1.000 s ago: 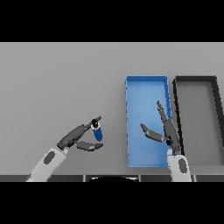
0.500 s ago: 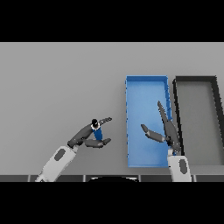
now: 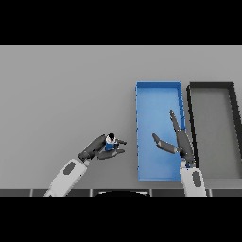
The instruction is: Pick up the blue pipe and place it into the blue bin.
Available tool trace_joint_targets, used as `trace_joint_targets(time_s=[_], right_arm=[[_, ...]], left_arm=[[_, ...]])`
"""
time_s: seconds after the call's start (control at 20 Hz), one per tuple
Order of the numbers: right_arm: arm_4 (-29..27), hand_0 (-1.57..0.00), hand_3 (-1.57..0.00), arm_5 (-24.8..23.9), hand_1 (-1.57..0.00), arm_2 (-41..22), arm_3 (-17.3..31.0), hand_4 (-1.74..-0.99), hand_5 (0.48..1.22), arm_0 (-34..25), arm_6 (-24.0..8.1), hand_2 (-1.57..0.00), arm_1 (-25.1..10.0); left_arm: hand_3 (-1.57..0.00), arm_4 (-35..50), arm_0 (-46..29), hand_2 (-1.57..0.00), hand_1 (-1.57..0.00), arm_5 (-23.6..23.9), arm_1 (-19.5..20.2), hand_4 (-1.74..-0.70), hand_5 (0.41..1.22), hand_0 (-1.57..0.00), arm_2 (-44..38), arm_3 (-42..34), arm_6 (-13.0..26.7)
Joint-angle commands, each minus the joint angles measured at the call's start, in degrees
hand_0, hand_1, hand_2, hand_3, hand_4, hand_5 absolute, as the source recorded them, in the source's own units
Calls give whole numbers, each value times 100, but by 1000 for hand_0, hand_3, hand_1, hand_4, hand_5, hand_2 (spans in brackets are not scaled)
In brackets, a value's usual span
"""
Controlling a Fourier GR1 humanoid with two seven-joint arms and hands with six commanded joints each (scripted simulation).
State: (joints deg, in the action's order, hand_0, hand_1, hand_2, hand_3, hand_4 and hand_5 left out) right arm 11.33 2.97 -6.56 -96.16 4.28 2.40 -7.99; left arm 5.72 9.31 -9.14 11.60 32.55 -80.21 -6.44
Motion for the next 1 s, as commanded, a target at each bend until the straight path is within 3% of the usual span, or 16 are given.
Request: trace_joint_targets(time_s=[0.0, 0.2, 0.4, 0.65, 0.95], right_arm=[[16, 1, 1, -11, 1, 20, 48, -1176, 559, -53, -5, 1, -21], [-17, 1, 1, 28, 1, 38, -49, -1166, 556, 0, 80, 1, -84], [34, 1, 1, 48, 1, -37, -78, -1151, 550, 22, 25, 1, -52], [79, 1, 1, 19, 1, 17, -70, -1129, 561, 33, 42, 1, -129], [42, 1, 1, 41, 1, 91, -55, -1124, 578, -31, 52, 1, -219]], left_arm=[[-1370, -36, -33, -1404, -1376, 43, -29, -1561, 1148, -1329, 52, -52, -50], [-1489, -232, -53, -1503, -1491, 177, -77, -1502, 1191, -1472, 74, -51, -388], [-1537, -87, 19, -1543, -1538, 139, -260, -1482, 1209, -1530, -5, -592, -656], [-1560, -284, 271, -1562, -1560, 194, -476, -1474, 1217, -1558, 8, -896, -215], [-1568, -207, 342, -1569, -1568, -179, -440, -1473, 1220, -1568, -68, -1133, 174]])
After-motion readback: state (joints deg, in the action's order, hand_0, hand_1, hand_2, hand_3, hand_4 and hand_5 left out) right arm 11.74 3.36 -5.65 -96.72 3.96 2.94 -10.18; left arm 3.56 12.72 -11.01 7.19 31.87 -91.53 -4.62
